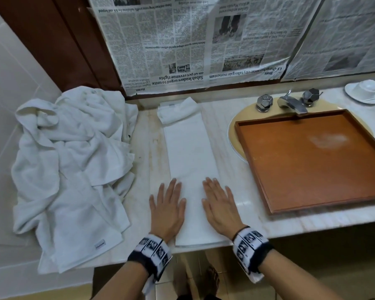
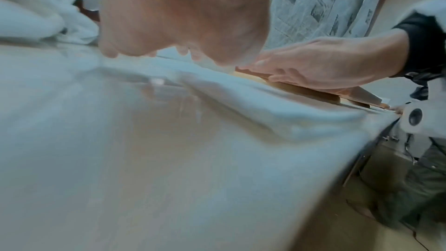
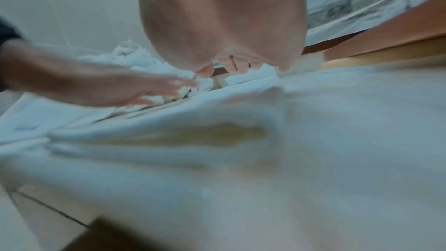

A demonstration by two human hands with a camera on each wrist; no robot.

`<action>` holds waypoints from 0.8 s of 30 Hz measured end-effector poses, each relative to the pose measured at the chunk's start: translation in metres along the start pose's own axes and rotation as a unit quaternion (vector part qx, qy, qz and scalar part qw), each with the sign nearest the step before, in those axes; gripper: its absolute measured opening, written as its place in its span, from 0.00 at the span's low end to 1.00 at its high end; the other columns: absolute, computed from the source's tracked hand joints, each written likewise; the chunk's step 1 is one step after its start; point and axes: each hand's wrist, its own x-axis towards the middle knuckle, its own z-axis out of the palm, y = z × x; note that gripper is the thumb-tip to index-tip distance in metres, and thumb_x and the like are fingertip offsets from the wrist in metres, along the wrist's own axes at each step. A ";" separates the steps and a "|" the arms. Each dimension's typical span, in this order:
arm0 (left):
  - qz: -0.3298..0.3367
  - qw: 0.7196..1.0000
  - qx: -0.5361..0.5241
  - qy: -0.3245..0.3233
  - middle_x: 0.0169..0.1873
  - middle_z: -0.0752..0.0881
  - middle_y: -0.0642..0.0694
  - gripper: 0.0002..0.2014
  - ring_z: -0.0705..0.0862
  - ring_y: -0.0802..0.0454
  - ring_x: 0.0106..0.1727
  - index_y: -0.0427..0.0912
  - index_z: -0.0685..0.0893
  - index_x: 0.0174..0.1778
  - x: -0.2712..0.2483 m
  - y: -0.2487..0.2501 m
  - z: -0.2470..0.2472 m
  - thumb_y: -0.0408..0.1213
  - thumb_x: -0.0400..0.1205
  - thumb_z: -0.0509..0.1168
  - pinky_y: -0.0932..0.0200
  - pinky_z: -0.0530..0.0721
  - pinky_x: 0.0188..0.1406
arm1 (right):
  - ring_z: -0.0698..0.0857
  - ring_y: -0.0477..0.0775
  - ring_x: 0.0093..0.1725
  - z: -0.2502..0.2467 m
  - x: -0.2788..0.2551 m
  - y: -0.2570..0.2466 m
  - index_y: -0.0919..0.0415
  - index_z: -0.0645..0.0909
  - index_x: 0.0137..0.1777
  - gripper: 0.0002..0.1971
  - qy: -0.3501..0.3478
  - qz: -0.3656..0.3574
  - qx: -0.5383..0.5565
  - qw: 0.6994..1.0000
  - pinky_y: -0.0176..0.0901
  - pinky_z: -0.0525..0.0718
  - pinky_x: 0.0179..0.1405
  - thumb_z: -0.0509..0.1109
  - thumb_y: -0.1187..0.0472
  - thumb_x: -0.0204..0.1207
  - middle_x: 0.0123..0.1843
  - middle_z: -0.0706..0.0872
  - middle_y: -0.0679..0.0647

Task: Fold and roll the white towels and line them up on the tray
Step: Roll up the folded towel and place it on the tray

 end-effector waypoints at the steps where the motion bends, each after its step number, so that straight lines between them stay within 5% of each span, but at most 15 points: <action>1: 0.008 1.000 0.002 -0.007 0.86 0.39 0.64 0.29 0.38 0.52 0.88 0.60 0.45 0.88 0.014 0.008 0.000 0.57 0.89 0.36 0.34 0.42 0.85 | 0.39 0.45 0.87 0.003 0.012 -0.005 0.54 0.44 0.89 0.35 -0.012 -0.013 -0.010 1.000 0.55 0.38 0.86 0.31 0.43 0.83 0.88 0.40 0.44; 5: 0.005 0.997 0.063 -0.043 0.84 0.33 0.67 0.27 0.33 0.49 0.87 0.65 0.37 0.86 0.042 0.012 0.004 0.57 0.90 0.33 0.32 0.37 0.84 | 0.36 0.48 0.87 0.013 0.039 0.001 0.53 0.37 0.88 0.39 -0.050 -0.015 -0.059 0.997 0.56 0.33 0.84 0.20 0.36 0.79 0.87 0.33 0.43; 10: -0.073 0.997 0.039 -0.014 0.85 0.35 0.66 0.27 0.35 0.47 0.88 0.69 0.37 0.85 0.042 -0.018 -0.004 0.60 0.89 0.33 0.29 0.36 0.83 | 0.33 0.45 0.85 0.003 0.034 0.036 0.55 0.31 0.87 0.40 -0.043 0.106 -0.054 0.992 0.58 0.33 0.84 0.20 0.37 0.75 0.85 0.29 0.45; 13: -0.043 0.999 0.016 0.012 0.85 0.35 0.65 0.30 0.36 0.48 0.88 0.68 0.37 0.85 0.025 -0.012 -0.004 0.62 0.84 0.28 0.31 0.39 0.83 | 0.42 0.50 0.88 0.011 0.007 0.033 0.54 0.41 0.89 0.34 0.005 0.044 -0.056 0.997 0.57 0.36 0.85 0.30 0.42 0.85 0.88 0.38 0.47; 16: 0.035 0.999 0.027 -0.030 0.86 0.42 0.64 0.30 0.44 0.48 0.88 0.68 0.45 0.86 0.004 -0.002 0.012 0.63 0.86 0.31 0.34 0.39 0.83 | 0.51 0.50 0.88 0.031 -0.017 0.024 0.53 0.50 0.89 0.30 0.004 -0.022 -0.074 0.997 0.59 0.47 0.82 0.40 0.44 0.90 0.90 0.49 0.47; 19: 0.018 0.999 0.042 -0.026 0.86 0.55 0.61 0.28 0.59 0.44 0.87 0.63 0.56 0.87 -0.006 -0.009 0.019 0.60 0.89 0.38 0.34 0.50 0.80 | 0.47 0.48 0.88 0.036 -0.024 0.030 0.53 0.47 0.89 0.30 0.021 0.031 -0.074 0.997 0.55 0.42 0.83 0.41 0.43 0.90 0.90 0.46 0.47; 21: 0.006 0.998 0.058 -0.013 0.86 0.47 0.62 0.30 0.52 0.45 0.88 0.63 0.51 0.87 -0.010 -0.014 0.014 0.60 0.87 0.35 0.33 0.49 0.83 | 0.57 0.50 0.87 0.029 -0.032 0.033 0.55 0.56 0.88 0.30 0.033 0.058 -0.074 0.995 0.52 0.43 0.83 0.44 0.46 0.89 0.89 0.54 0.49; 23: 0.014 0.998 0.048 -0.033 0.87 0.46 0.60 0.34 0.50 0.44 0.88 0.60 0.53 0.87 -0.019 -0.015 0.009 0.61 0.82 0.35 0.32 0.51 0.82 | 0.69 0.53 0.83 0.020 -0.046 0.031 0.56 0.69 0.83 0.29 0.043 0.055 -0.060 0.996 0.50 0.56 0.83 0.49 0.45 0.86 0.85 0.66 0.51; 24: 0.038 0.998 0.025 -0.033 0.87 0.56 0.56 0.34 0.58 0.43 0.86 0.58 0.63 0.85 -0.026 -0.013 0.006 0.61 0.81 0.42 0.32 0.60 0.80 | 0.73 0.53 0.79 0.016 -0.054 0.028 0.54 0.74 0.79 0.28 0.043 0.040 -0.045 0.997 0.50 0.65 0.80 0.52 0.44 0.84 0.82 0.72 0.51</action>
